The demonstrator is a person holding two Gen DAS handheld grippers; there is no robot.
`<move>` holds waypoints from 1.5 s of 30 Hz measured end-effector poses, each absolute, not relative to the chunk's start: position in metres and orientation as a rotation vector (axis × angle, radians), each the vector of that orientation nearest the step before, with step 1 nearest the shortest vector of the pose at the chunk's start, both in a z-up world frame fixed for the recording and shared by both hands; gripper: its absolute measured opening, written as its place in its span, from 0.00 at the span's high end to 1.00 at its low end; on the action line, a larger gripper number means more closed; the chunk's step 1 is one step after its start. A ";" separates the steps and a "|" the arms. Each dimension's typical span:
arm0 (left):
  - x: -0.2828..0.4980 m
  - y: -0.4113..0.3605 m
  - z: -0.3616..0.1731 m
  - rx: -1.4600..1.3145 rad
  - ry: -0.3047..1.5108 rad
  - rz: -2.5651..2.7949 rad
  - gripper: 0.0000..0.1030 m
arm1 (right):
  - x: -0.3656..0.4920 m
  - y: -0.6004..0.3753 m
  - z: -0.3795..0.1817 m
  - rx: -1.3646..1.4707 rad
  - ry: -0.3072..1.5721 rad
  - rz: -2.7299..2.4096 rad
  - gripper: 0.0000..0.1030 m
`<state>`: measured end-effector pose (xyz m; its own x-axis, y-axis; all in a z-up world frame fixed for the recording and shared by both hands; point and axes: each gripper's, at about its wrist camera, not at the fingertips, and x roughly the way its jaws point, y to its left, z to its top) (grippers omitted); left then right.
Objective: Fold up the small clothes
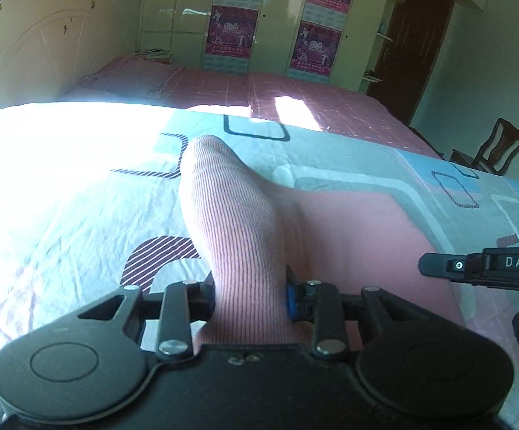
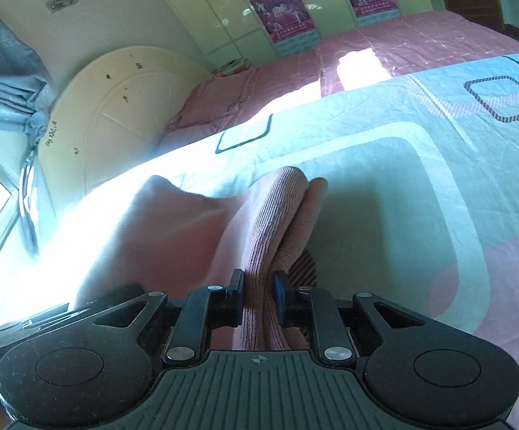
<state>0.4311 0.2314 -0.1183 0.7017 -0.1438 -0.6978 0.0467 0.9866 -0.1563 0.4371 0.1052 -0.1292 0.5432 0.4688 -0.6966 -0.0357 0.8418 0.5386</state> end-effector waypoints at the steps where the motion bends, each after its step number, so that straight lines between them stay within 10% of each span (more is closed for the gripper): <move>1: 0.432 0.235 -0.125 -0.130 0.793 -0.098 0.64 | 0.439 0.105 -0.135 0.497 0.979 0.309 0.84; 10: 0.428 0.254 -0.125 -0.171 0.774 -0.078 0.44 | 0.445 0.095 -0.135 0.533 0.970 0.306 0.82; 13: 0.421 0.259 -0.108 -0.153 0.700 -0.065 0.46 | 0.456 0.091 -0.133 0.559 0.967 0.294 0.49; 18: 0.443 0.250 -0.102 -0.120 0.677 -0.069 0.46 | 0.481 0.098 -0.149 0.583 1.017 0.304 0.46; 21: 0.455 0.243 -0.112 -0.089 0.682 -0.063 0.46 | 0.489 0.104 -0.159 0.566 1.040 0.313 0.89; 36: 0.450 0.238 -0.121 -0.051 0.677 -0.058 0.43 | 0.470 0.089 -0.143 0.420 0.988 0.306 0.91; 40: 0.421 0.245 -0.112 -0.063 0.680 -0.071 0.43 | 0.429 0.080 -0.124 0.455 0.990 0.346 0.52; 45: 0.377 0.246 -0.112 -0.079 0.701 -0.070 0.43 | 0.383 0.090 -0.122 0.420 1.033 0.375 0.49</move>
